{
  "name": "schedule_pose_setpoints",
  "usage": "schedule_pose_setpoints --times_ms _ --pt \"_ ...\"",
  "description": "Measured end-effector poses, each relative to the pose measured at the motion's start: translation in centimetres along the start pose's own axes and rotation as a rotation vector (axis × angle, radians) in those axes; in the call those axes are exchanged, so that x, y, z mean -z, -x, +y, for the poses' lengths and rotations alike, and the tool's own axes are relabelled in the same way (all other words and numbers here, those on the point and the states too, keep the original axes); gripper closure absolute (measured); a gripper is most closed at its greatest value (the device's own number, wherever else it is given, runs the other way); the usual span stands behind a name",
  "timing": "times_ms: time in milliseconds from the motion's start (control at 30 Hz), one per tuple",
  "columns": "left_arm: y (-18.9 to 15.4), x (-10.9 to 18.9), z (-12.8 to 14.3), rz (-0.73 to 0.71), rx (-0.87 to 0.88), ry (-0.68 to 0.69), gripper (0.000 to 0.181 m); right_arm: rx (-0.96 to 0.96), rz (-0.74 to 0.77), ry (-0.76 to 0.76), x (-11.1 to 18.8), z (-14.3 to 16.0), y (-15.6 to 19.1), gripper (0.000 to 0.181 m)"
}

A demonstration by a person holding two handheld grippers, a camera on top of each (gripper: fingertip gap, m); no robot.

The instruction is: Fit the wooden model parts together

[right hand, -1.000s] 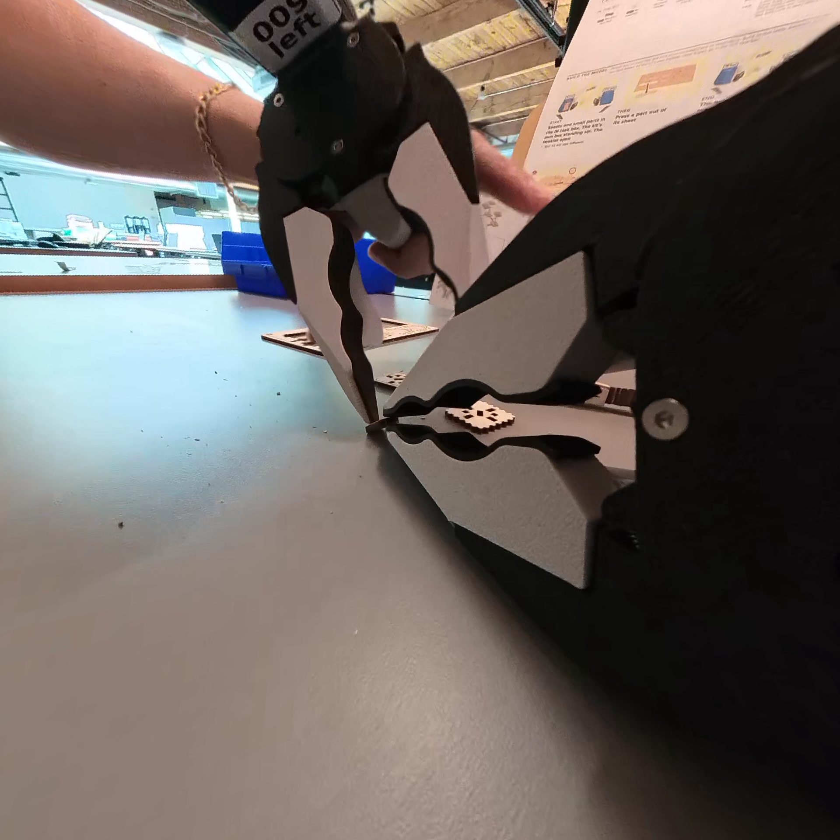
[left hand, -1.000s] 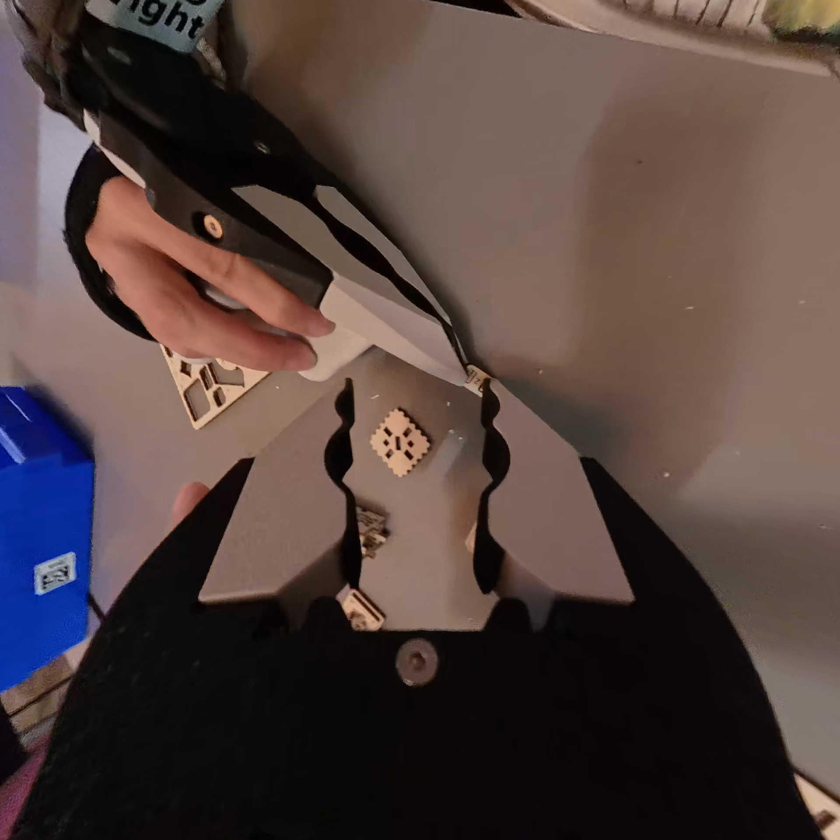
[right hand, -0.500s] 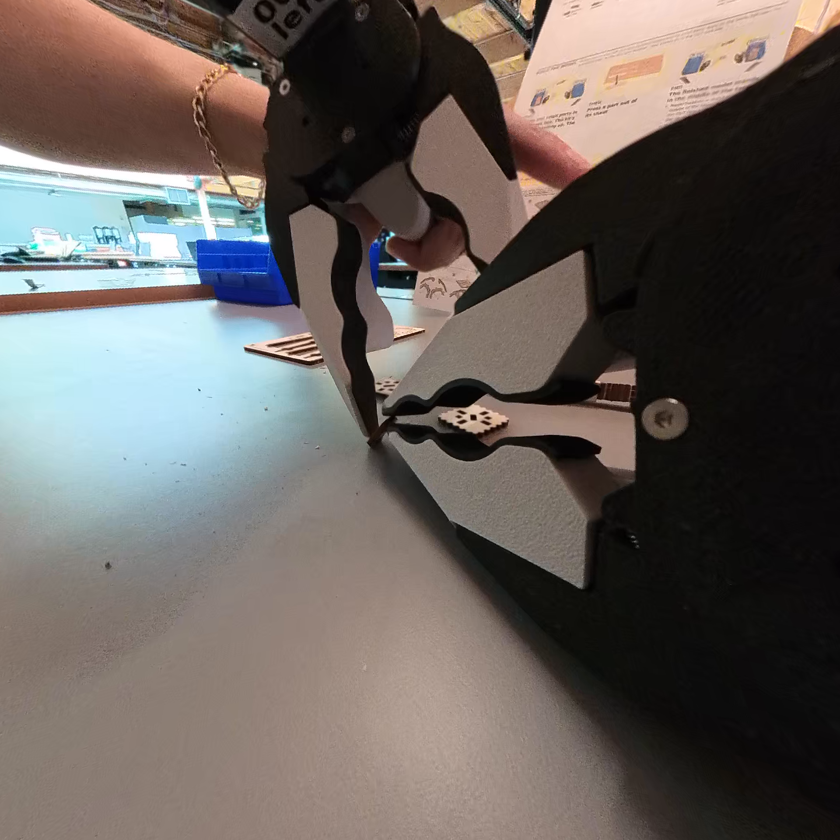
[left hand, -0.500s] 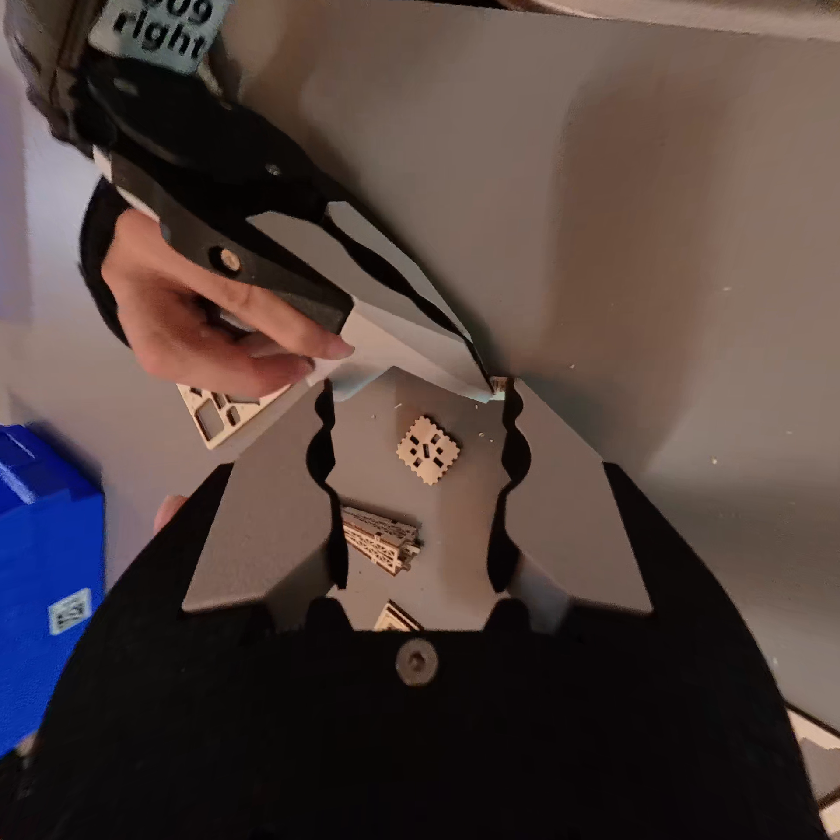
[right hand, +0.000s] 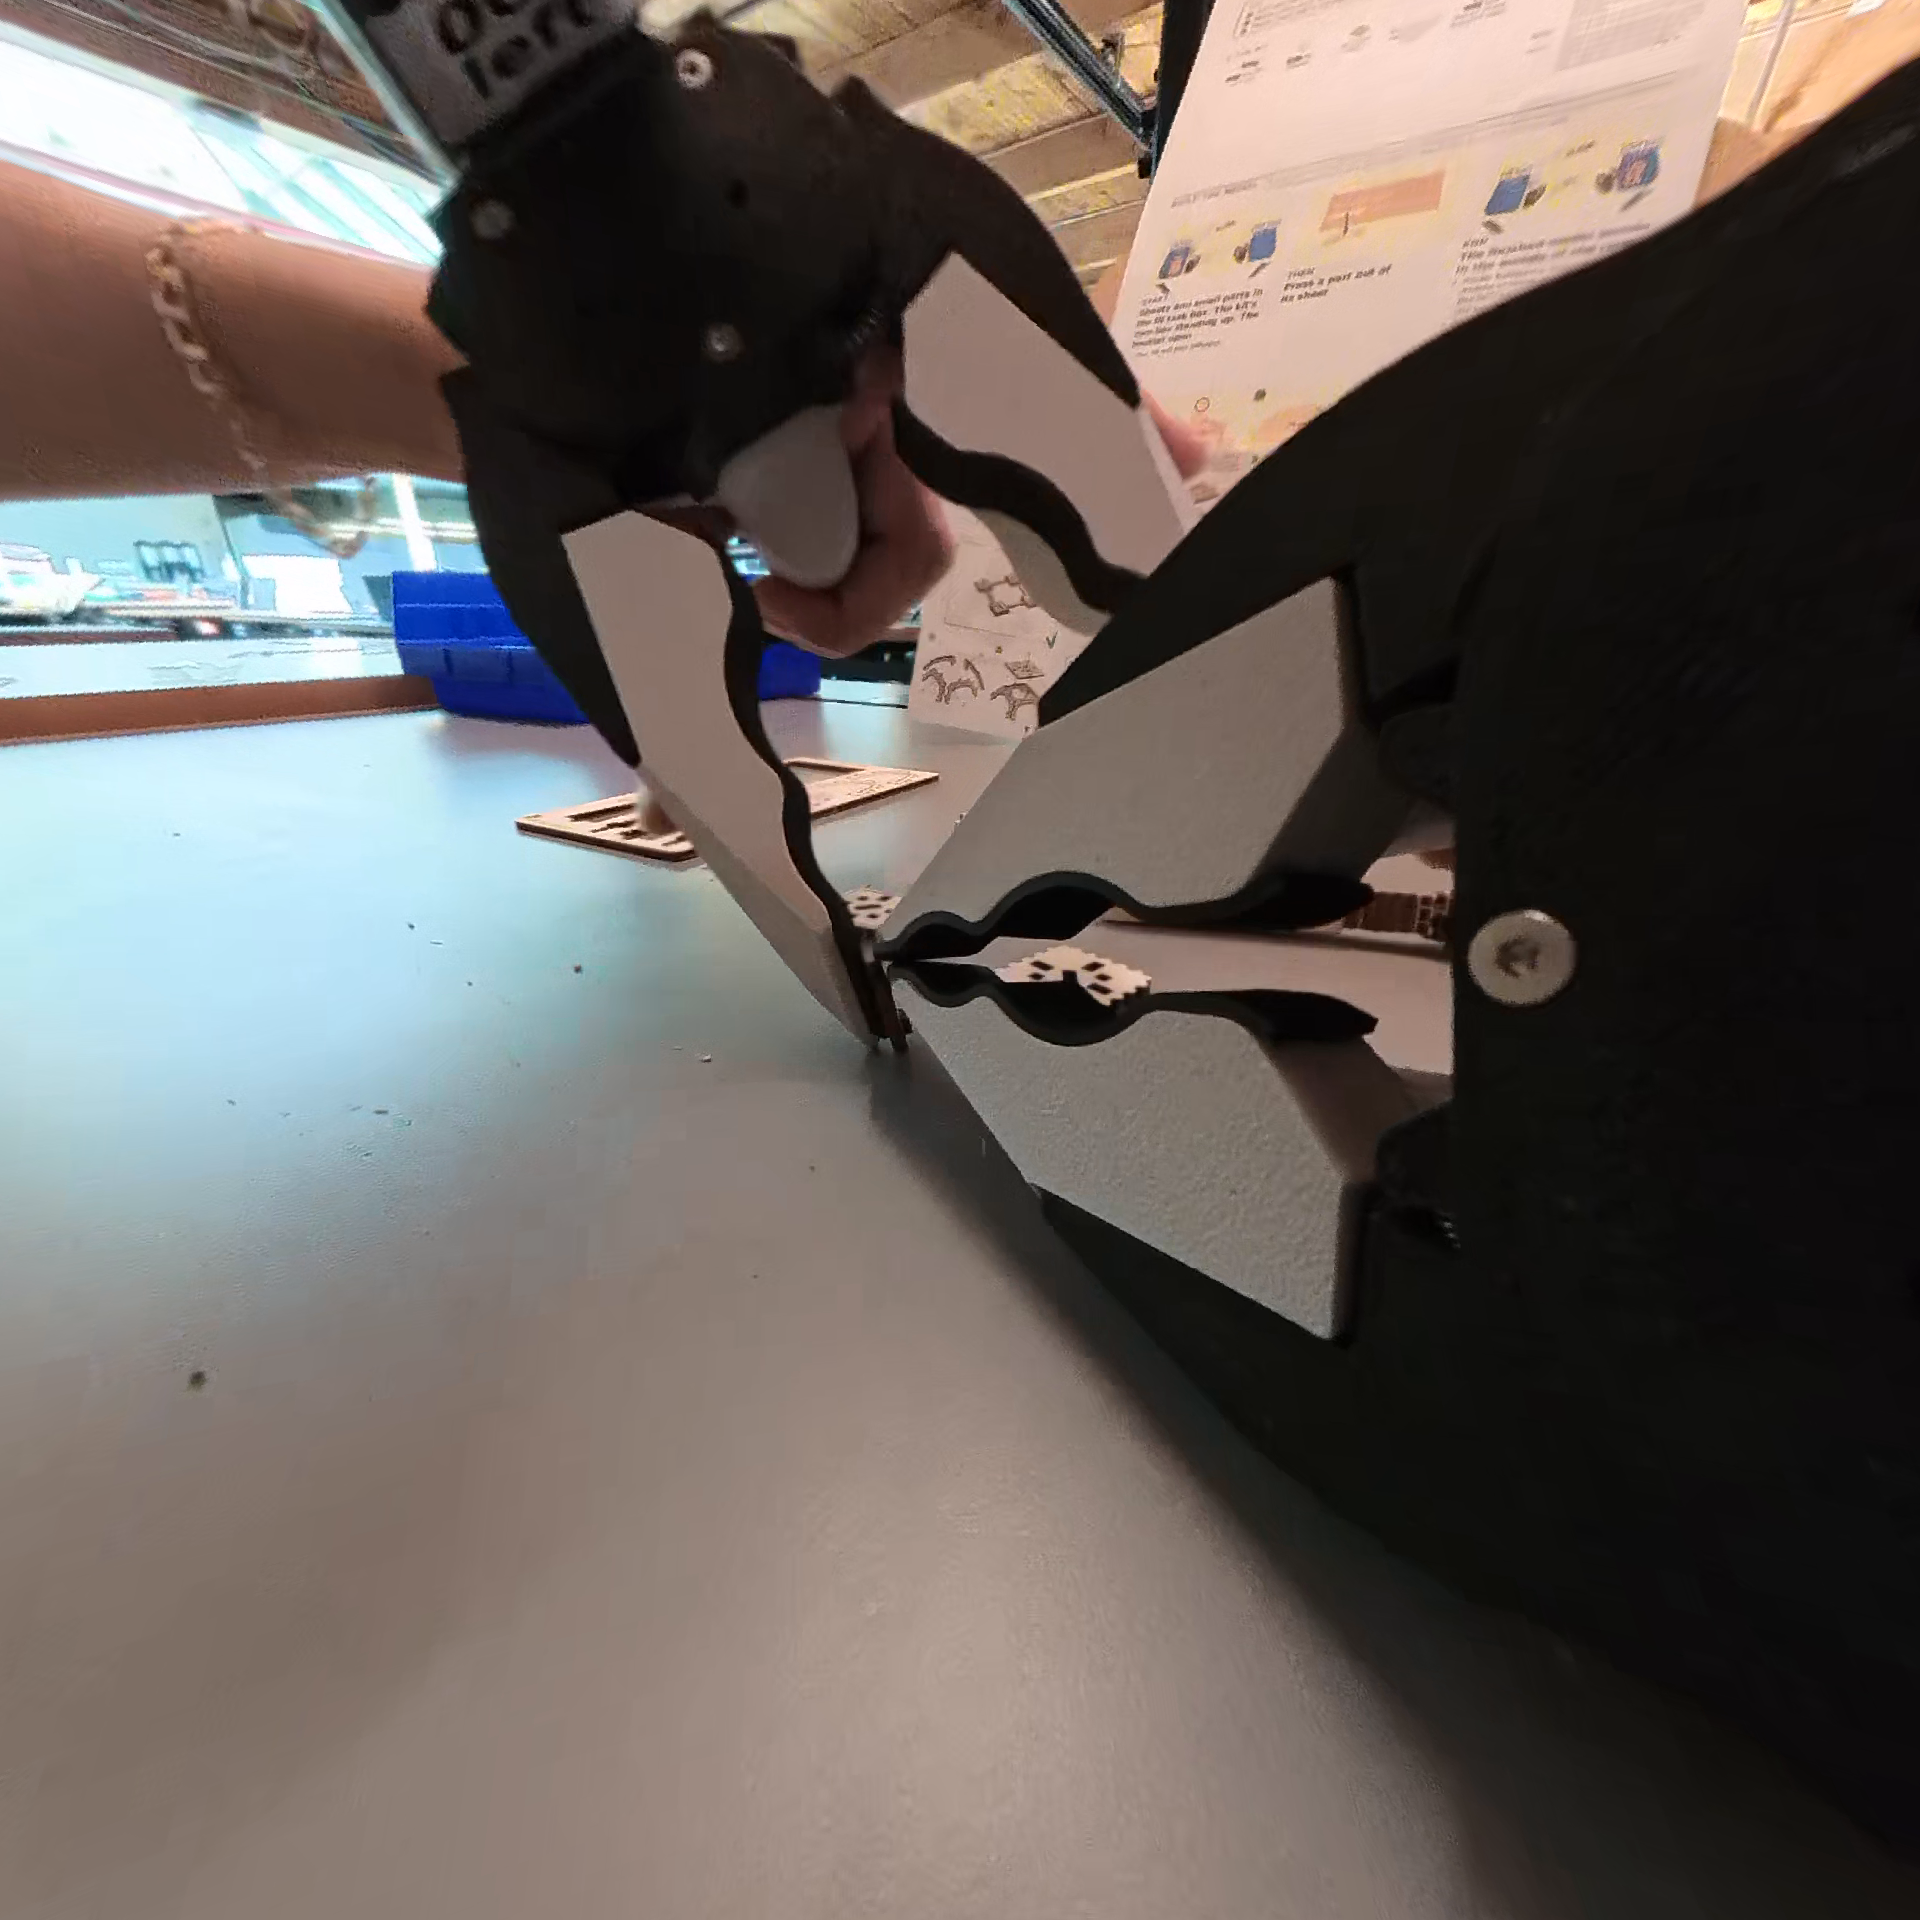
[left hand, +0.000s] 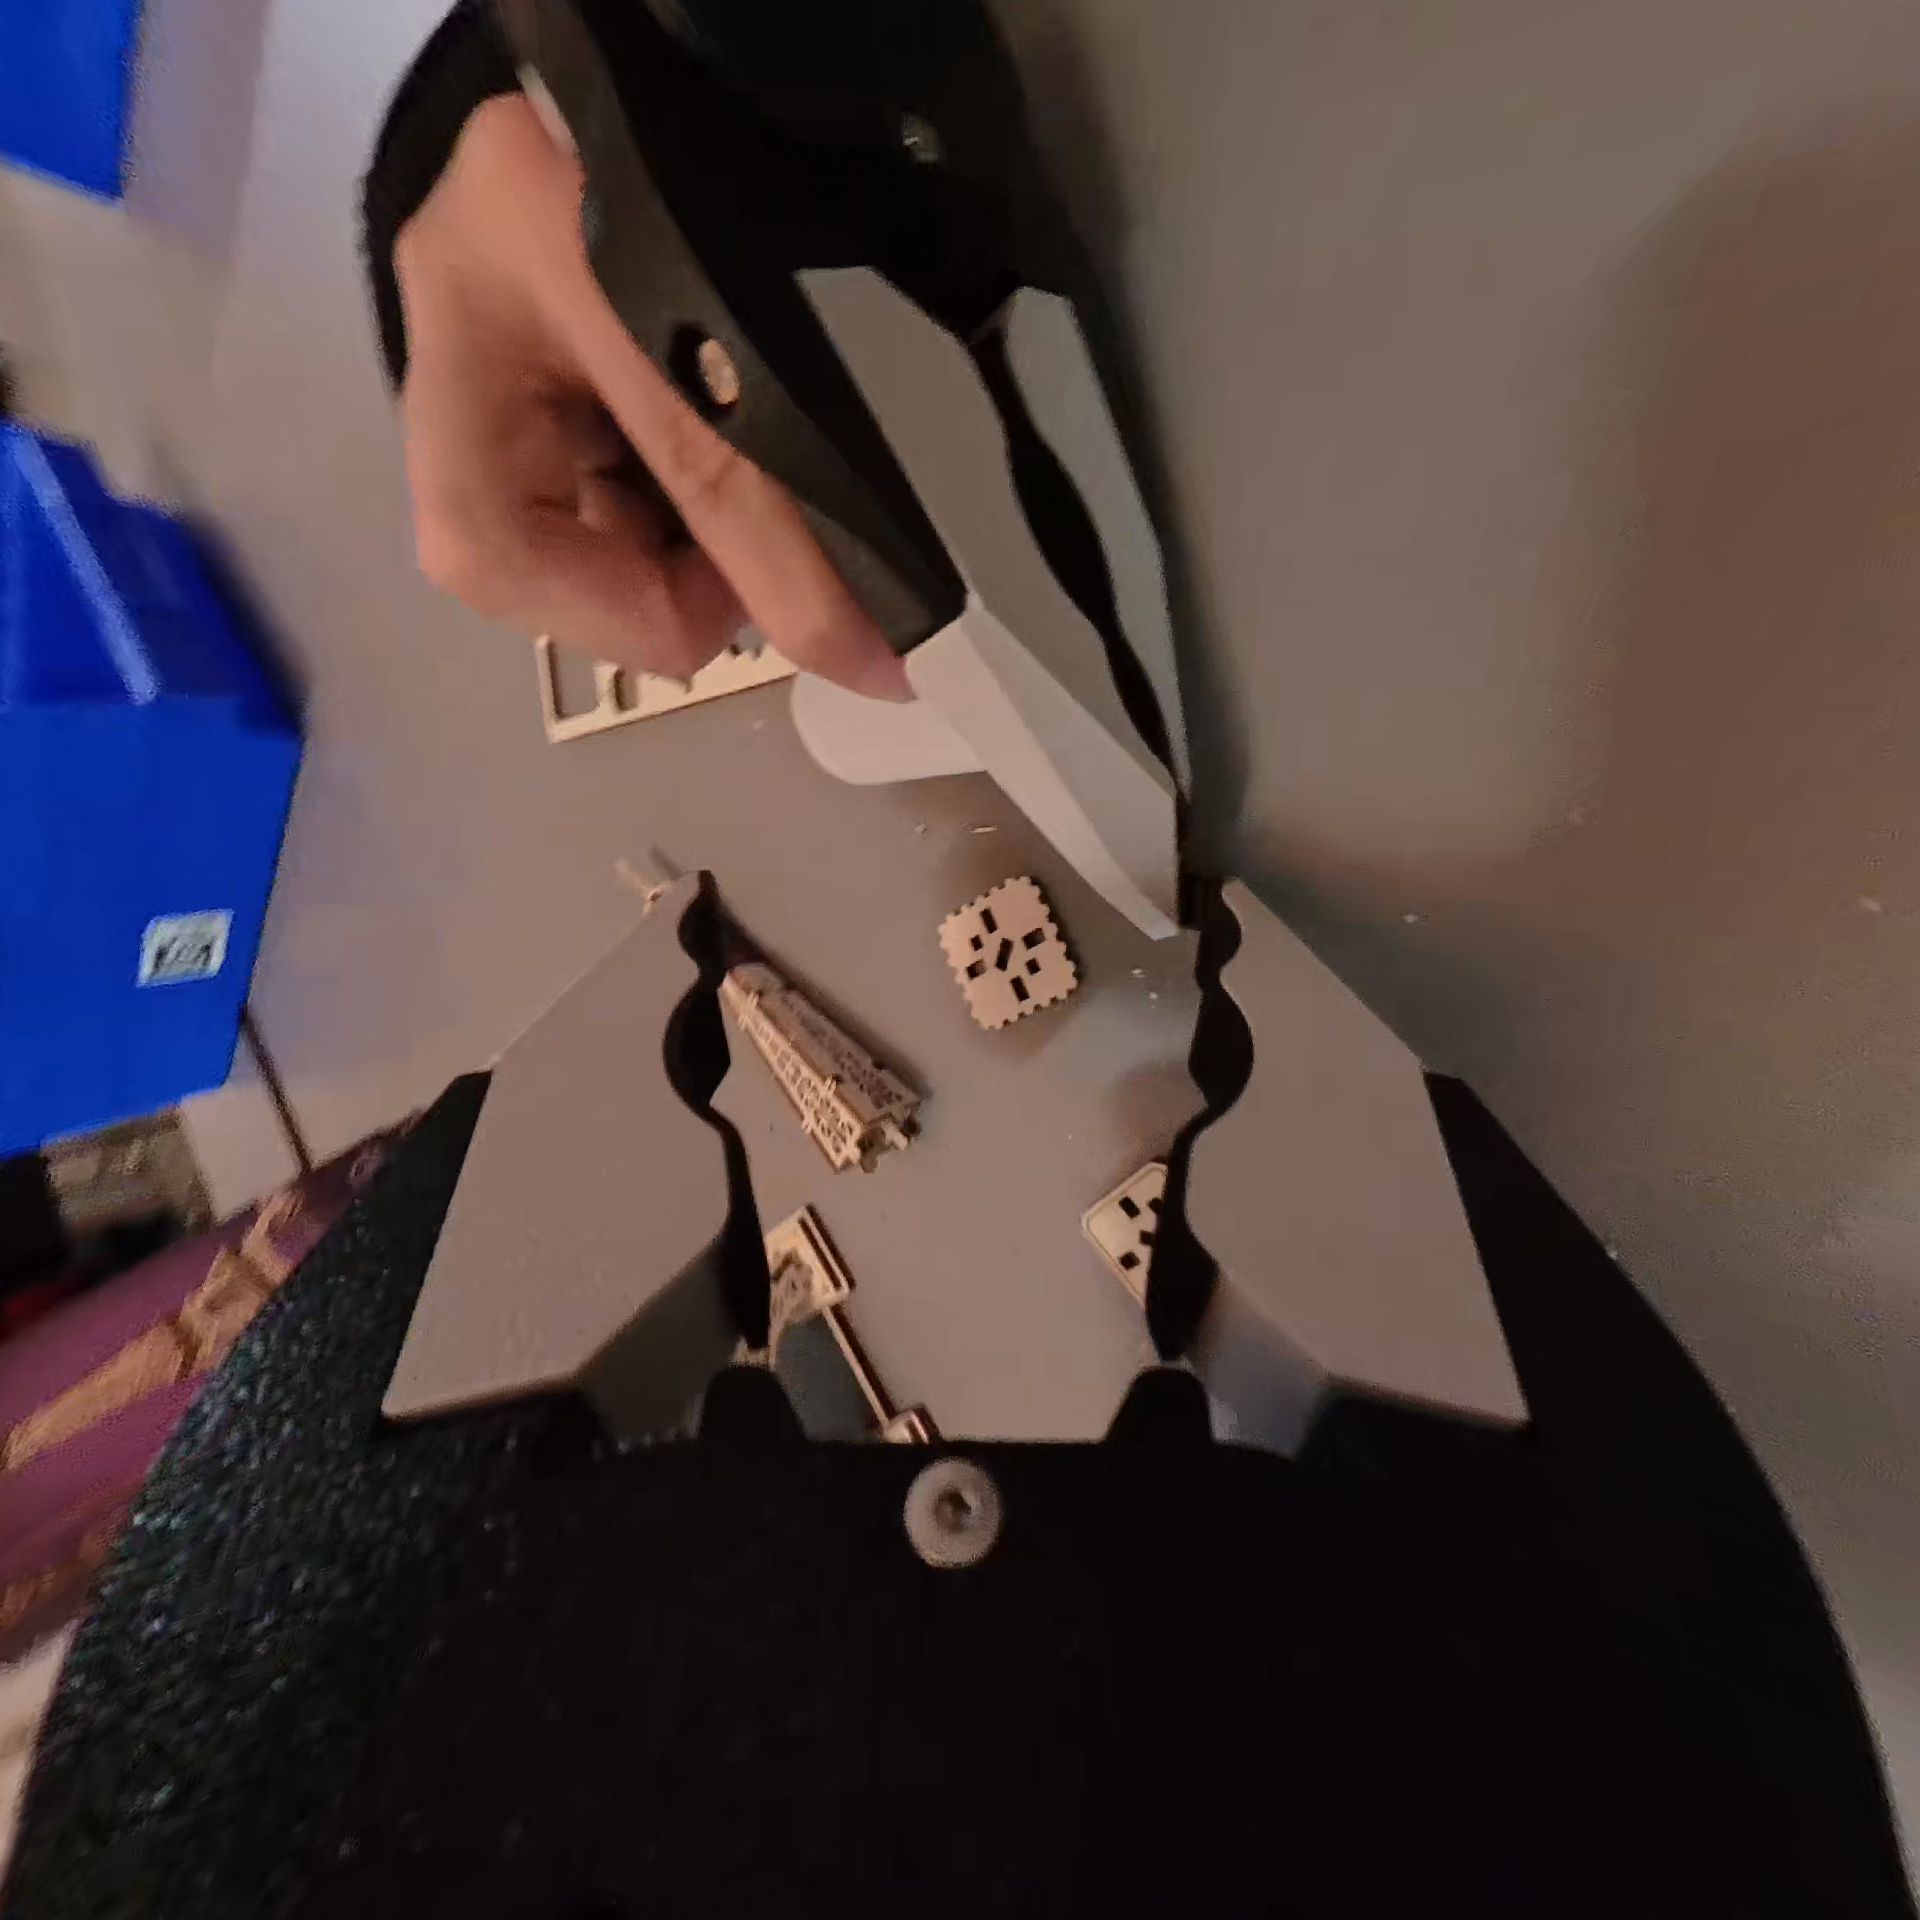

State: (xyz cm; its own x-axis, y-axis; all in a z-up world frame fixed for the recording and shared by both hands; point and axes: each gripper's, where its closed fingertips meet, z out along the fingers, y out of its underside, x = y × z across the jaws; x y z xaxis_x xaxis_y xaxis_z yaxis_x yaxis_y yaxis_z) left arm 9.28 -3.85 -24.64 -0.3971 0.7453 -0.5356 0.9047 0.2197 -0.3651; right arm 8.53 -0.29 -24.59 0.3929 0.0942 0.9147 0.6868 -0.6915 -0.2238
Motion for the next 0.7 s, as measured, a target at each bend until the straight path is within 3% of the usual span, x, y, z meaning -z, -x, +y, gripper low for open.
schedule_pose_setpoints --times_ms 133,233,333,433,500,600,700 --pt "-0.2 1.6 -0.1 -0.12 0.21 0.002 0.086 0.02 0.0 0.027 0.3 0.8 -0.1 0.181" --pt "-0.7 2.8 -1.2 -0.159 0.537 -0.12 0.103 -0.027 0.057 0.012 0.7 1.1 -1.4 0.181" --pt "-2.1 2.6 -0.4 -0.165 0.807 -0.09 0.11 -0.106 0.078 -0.004 0.7 1.4 -2.0 0.181" --pt "-2.8 2.8 1.5 -0.257 0.935 0.0 0.114 -0.09 0.069 0.031 0.9 2.3 -1.8 0.181" --pt "-2.4 3.3 2.0 -0.343 1.016 0.01 0.121 -0.195 0.003 0.014 1.2 2.4 -1.2 0.181" --pt "-2.5 2.7 0.5 -0.343 1.164 -0.056 0.129 -0.404 -0.011 -0.092 2.0 1.5 -2.6 0.176" --pt "-3.1 1.9 0.8 -0.372 1.256 -0.017 0.137 -0.51 0.015 -0.129 2.6 1.9 -3.7 0.169"
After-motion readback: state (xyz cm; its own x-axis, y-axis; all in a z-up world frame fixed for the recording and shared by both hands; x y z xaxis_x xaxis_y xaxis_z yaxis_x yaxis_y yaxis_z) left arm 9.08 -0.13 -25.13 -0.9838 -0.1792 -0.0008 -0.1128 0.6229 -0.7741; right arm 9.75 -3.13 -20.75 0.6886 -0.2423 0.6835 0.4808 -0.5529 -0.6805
